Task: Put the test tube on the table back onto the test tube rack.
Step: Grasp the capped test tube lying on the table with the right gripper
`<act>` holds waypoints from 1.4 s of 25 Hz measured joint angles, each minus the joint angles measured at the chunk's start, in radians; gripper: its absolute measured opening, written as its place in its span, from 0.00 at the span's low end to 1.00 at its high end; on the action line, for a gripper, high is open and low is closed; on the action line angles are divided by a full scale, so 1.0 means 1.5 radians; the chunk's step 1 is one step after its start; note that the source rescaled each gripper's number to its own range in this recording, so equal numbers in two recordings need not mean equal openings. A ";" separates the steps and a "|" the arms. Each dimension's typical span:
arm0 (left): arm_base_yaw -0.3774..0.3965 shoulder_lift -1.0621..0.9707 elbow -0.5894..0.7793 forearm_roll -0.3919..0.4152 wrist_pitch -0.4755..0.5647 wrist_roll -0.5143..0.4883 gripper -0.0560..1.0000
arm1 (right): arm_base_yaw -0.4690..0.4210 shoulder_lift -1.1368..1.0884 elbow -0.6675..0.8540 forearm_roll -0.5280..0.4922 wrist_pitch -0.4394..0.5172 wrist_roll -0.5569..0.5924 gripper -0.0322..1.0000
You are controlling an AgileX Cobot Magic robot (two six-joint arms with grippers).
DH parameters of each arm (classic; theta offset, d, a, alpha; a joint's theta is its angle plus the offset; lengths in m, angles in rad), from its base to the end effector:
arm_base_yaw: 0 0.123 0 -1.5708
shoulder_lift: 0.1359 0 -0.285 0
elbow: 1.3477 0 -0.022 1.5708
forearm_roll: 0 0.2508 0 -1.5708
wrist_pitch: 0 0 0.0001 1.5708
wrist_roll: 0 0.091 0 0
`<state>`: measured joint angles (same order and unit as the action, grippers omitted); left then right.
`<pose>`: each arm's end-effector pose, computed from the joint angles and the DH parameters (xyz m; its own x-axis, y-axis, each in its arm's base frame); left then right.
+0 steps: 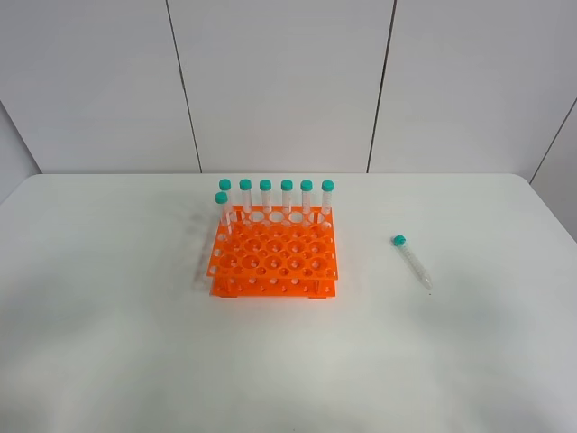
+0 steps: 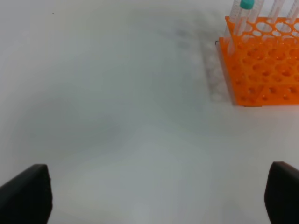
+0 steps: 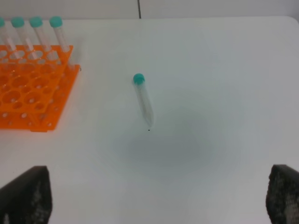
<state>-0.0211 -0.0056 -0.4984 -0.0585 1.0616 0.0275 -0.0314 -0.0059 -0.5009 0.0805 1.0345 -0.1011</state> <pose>-0.0057 -0.0045 0.2769 -0.4526 0.0085 -0.8917 0.0661 0.9975 -0.0240 -0.0047 0.0064 0.2799 -0.4223 -0.0465 -0.9053 -0.0566 0.9981 -0.0249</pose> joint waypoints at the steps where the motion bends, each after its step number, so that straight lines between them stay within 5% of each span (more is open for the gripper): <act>1: 0.000 0.000 0.000 0.000 0.000 0.000 1.00 | 0.000 0.000 0.000 0.000 0.000 0.000 1.00; 13: 0.000 0.000 0.000 0.000 0.000 0.000 1.00 | 0.000 0.065 -0.026 -0.002 -0.004 0.000 1.00; 28: 0.000 0.000 0.000 0.000 0.000 0.000 1.00 | 0.000 0.857 -0.364 -0.003 -0.038 0.000 1.00; 35: 0.000 0.000 0.000 0.000 0.000 0.000 1.00 | 0.012 1.110 -0.503 -0.001 -0.038 -0.028 1.00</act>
<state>-0.0211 -0.0056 -0.4984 -0.0585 1.0616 0.0275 -0.0136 1.6589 -1.2555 0.0785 0.9768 -0.1429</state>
